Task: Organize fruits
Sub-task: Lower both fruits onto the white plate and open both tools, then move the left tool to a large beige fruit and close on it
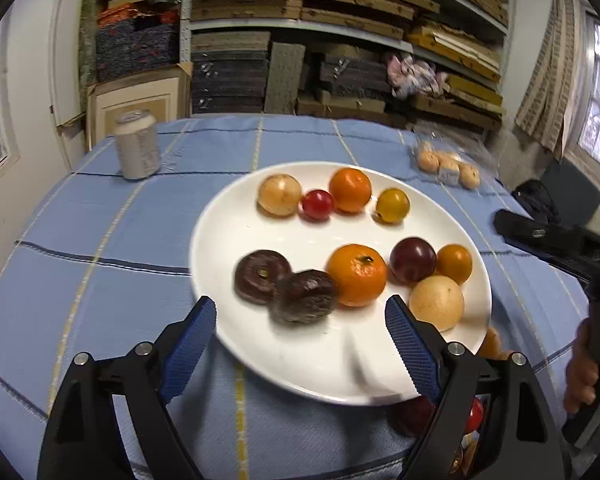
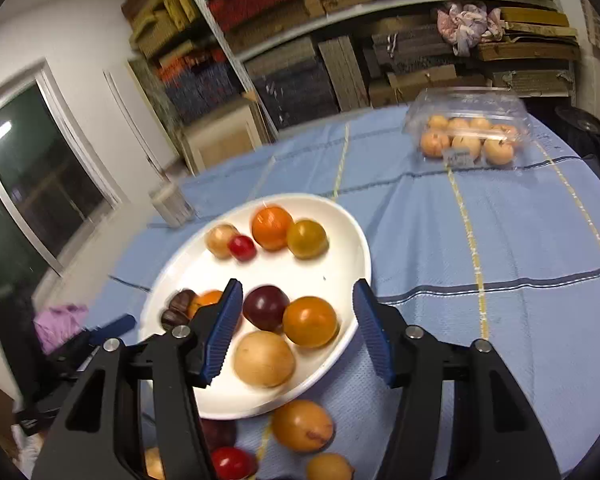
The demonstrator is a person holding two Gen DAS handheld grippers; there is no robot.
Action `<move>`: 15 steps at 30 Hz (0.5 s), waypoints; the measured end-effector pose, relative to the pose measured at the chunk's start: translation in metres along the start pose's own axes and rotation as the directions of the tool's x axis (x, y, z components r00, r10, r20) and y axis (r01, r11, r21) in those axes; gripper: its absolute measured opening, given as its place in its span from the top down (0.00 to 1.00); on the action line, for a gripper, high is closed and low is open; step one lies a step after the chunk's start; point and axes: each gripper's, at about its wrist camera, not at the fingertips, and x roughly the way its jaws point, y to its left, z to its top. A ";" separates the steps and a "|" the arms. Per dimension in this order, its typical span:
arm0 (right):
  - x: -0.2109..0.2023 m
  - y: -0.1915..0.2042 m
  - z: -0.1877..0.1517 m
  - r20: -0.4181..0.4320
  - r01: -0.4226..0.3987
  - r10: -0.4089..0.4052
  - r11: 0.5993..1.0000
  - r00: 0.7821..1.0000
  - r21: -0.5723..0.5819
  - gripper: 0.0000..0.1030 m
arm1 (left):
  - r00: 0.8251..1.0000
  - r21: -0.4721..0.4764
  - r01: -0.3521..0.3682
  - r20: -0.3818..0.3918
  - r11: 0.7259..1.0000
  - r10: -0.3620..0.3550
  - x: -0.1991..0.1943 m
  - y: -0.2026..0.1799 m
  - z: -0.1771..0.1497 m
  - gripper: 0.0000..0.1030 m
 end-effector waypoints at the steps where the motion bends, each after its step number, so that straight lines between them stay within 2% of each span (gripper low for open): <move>1: -0.012 0.000 -0.002 0.025 -0.015 0.015 1.000 1.000 0.006 0.41 | 1.000 -0.007 -0.006 0.008 1.000 0.006 -0.004 0.003 -0.001 0.05; 4: -0.039 0.002 -0.014 0.083 -0.011 0.011 1.000 0.996 -0.008 0.27 | 0.998 -0.031 -0.053 0.037 0.998 0.054 -0.020 0.014 -0.013 0.03; 7: -0.060 0.003 -0.039 0.105 0.050 -0.047 0.998 0.993 -0.032 0.17 | 0.998 -0.041 -0.061 0.022 0.997 0.062 -0.034 0.020 -0.034 0.04; 10: -0.068 0.002 -0.059 0.084 0.101 -0.097 0.994 0.992 -0.049 0.14 | 0.998 -0.030 -0.042 0.043 0.999 0.043 -0.054 0.017 -0.051 0.04; 13: -0.081 -0.002 -0.067 0.109 0.110 -0.107 0.994 0.988 -0.024 0.08 | 0.997 0.013 -0.029 0.072 1.000 0.028 -0.073 0.007 -0.070 0.04; 15: -0.085 -0.007 -0.069 0.122 0.108 -0.108 0.994 0.987 0.004 0.07 | 0.998 0.055 -0.004 0.063 0.998 0.001 -0.081 -0.003 -0.084 0.04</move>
